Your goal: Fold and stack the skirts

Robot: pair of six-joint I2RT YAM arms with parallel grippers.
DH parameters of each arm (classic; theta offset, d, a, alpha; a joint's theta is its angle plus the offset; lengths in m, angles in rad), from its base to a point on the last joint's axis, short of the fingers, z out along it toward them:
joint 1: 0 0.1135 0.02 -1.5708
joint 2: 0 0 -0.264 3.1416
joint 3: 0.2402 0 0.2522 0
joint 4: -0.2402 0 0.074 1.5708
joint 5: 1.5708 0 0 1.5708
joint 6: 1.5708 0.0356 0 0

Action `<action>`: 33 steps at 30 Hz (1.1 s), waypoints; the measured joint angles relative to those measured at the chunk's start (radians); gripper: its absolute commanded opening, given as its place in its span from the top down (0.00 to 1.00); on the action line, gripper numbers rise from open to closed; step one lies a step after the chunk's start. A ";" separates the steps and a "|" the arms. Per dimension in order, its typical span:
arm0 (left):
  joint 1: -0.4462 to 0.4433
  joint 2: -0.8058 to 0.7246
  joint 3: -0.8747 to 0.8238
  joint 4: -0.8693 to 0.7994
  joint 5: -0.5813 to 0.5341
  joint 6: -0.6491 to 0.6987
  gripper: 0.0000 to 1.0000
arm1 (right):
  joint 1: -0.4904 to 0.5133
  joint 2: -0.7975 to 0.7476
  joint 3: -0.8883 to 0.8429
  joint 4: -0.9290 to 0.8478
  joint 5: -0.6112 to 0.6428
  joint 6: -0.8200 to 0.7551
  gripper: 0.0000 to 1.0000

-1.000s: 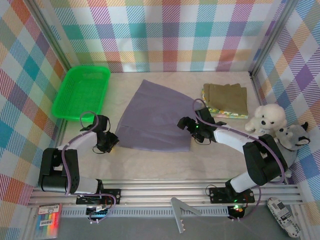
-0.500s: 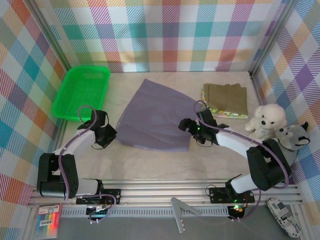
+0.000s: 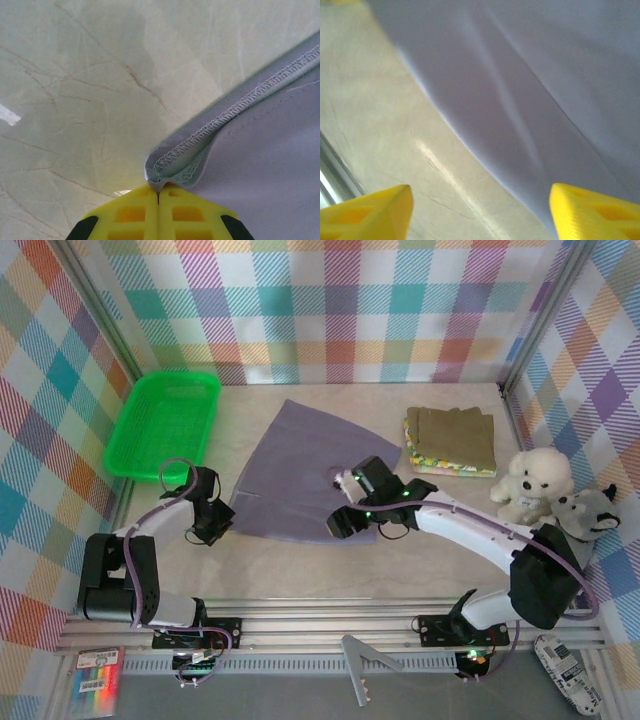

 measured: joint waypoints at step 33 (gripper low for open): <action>0.000 -0.002 0.002 -0.038 -0.015 -0.031 1.00 | 0.054 0.192 -0.141 0.021 0.272 -0.806 1.00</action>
